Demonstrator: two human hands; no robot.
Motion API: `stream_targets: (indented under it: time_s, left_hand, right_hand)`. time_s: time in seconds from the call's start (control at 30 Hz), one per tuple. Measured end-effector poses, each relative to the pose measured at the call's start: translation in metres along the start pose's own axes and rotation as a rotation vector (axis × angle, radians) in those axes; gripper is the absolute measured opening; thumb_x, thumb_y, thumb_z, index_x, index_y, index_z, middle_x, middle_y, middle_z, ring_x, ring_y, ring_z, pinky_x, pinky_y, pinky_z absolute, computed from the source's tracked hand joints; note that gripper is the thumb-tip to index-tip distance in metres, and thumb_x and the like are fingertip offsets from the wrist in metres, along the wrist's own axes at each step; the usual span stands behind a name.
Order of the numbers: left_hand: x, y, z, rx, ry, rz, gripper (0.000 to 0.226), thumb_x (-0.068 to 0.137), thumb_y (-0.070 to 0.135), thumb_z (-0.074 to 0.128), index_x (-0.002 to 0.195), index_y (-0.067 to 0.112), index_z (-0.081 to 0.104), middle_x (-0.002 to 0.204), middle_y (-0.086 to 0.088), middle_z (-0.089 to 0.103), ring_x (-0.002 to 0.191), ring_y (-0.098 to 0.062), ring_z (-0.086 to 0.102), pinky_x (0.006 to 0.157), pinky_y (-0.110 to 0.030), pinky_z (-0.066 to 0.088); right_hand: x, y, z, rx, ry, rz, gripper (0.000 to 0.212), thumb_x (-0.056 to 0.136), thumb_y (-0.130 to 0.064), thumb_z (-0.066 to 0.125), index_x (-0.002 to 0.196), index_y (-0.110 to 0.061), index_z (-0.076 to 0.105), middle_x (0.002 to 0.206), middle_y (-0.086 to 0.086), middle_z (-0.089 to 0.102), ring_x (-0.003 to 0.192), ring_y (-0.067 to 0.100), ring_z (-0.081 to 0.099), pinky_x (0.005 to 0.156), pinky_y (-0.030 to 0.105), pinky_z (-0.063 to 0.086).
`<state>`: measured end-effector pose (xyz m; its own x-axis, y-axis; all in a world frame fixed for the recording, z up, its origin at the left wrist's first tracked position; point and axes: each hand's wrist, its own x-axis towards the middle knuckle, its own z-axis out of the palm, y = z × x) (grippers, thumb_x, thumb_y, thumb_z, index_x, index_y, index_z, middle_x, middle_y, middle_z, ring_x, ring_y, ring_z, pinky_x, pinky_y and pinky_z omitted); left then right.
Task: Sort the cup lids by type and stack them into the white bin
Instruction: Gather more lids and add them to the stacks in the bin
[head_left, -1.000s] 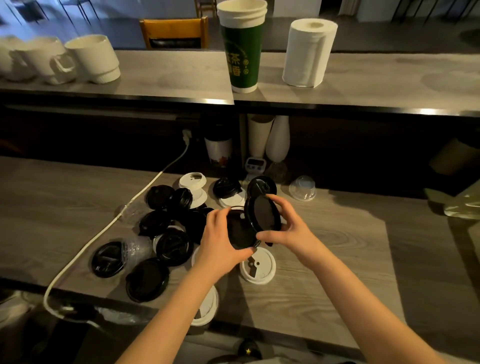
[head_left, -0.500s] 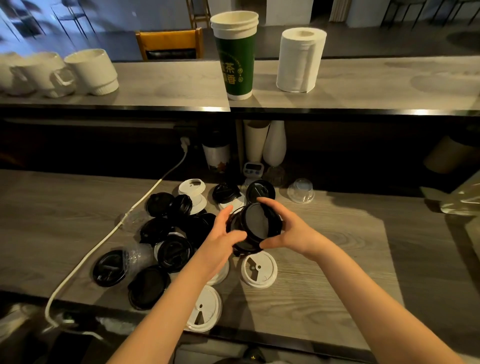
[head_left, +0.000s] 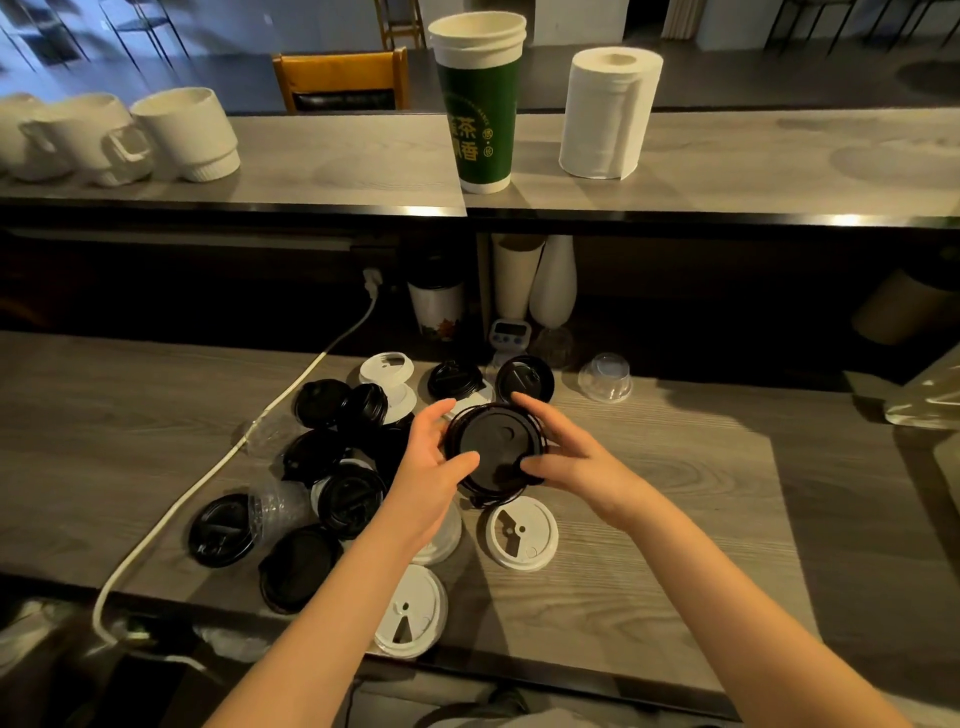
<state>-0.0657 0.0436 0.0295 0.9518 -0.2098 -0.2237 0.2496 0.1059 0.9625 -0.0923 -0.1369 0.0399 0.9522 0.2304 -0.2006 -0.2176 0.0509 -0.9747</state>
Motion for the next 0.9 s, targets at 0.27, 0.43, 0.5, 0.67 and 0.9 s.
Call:
stream_targets:
  time_s: [0.27, 0.43, 0.5, 0.67, 0.9]
  left_hand:
    - [-0.008, -0.021, -0.020, 0.191, -0.082, -0.227, 0.038, 0.084, -0.005, 0.061, 0.107, 0.023, 0.052, 0.109, -0.001, 0.061, 0.101, -0.013, 0.060, 0.082, -0.027, 0.049]
    - [-0.011, -0.024, -0.035, 0.208, -0.067, -0.222, 0.032, 0.083, -0.009, 0.060, 0.100, 0.018, 0.052, 0.102, -0.008, 0.063, 0.095, -0.019, 0.062, 0.081, -0.035, 0.053]
    - [-0.011, -0.024, -0.040, 0.165, -0.032, -0.236, 0.029, 0.084, -0.012, 0.056, 0.097, 0.014, 0.051, 0.099, -0.011, 0.063, 0.092, -0.022, 0.062, 0.083, -0.044, 0.051]
    - [0.000, -0.026, -0.058, 0.193, 0.193, -0.211, 0.038, 0.085, -0.006, 0.058, 0.111, 0.019, 0.046, 0.113, -0.007, 0.059, 0.101, -0.022, 0.060, 0.092, -0.041, 0.050]
    - [0.011, -0.019, -0.072, 0.155, 0.346, -0.211, 0.052, 0.085, -0.007, 0.056, 0.132, 0.008, 0.039, 0.122, -0.011, 0.055, 0.108, -0.026, 0.057, 0.094, -0.041, 0.048]
  right_hand:
    - [0.012, 0.022, 0.011, -0.061, 0.069, 0.096, 0.036, 0.084, 0.007, 0.062, 0.112, -0.014, 0.054, 0.090, 0.003, 0.067, 0.076, 0.011, 0.068, 0.065, 0.024, 0.056]
    - [0.022, 0.033, 0.016, -0.070, -0.004, 0.124, 0.039, 0.082, 0.004, 0.065, 0.112, -0.019, 0.055, 0.098, 0.005, 0.065, 0.085, 0.013, 0.066, 0.071, 0.022, 0.055]
    - [0.028, 0.037, 0.018, -0.008, 0.010, 0.151, 0.029, 0.086, -0.002, 0.064, 0.108, -0.020, 0.058, 0.100, 0.005, 0.064, 0.085, 0.013, 0.065, 0.072, 0.021, 0.055]
    - [0.051, 0.061, 0.003, -0.417, 0.406, 0.174, 0.021, 0.091, -0.011, 0.059, 0.111, -0.016, 0.061, 0.107, 0.008, 0.061, 0.100, 0.023, 0.060, 0.078, 0.027, 0.048]
    - [0.070, 0.089, 0.007, -0.999, 0.043, 0.288, 0.099, 0.076, -0.047, 0.071, 0.151, -0.023, 0.011, 0.158, 0.002, 0.010, 0.143, 0.029, 0.017, 0.113, 0.046, 0.028]
